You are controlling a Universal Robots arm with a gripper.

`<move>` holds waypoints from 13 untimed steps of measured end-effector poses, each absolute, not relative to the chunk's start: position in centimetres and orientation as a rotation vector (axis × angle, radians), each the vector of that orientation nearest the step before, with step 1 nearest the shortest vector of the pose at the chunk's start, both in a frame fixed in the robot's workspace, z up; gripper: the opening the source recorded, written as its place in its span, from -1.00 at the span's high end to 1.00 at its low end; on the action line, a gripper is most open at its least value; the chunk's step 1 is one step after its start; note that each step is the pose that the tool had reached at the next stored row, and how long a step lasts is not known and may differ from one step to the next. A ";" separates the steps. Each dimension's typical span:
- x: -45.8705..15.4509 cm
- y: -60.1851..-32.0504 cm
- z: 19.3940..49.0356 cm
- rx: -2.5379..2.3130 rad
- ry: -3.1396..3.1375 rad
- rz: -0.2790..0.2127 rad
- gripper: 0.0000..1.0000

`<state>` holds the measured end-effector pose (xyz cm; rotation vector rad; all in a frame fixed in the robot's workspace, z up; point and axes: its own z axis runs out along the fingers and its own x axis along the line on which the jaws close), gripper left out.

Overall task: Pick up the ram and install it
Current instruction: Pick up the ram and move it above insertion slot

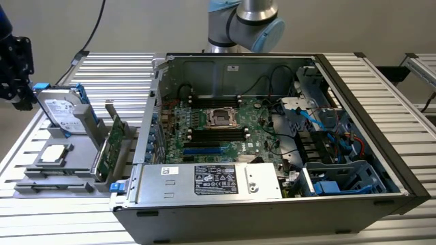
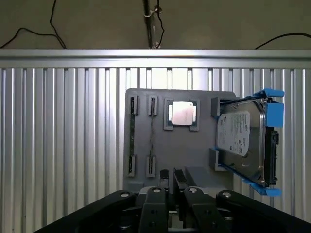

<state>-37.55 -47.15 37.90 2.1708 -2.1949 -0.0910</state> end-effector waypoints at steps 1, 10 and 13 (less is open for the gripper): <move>-37.6 -47.2 37.9 2.171 -2.195 -0.091 0.41; -39.1 -47.5 37.3 2.185 -2.209 -0.062 0.28; -39.9 -47.8 37.0 2.191 -2.215 -0.051 0.28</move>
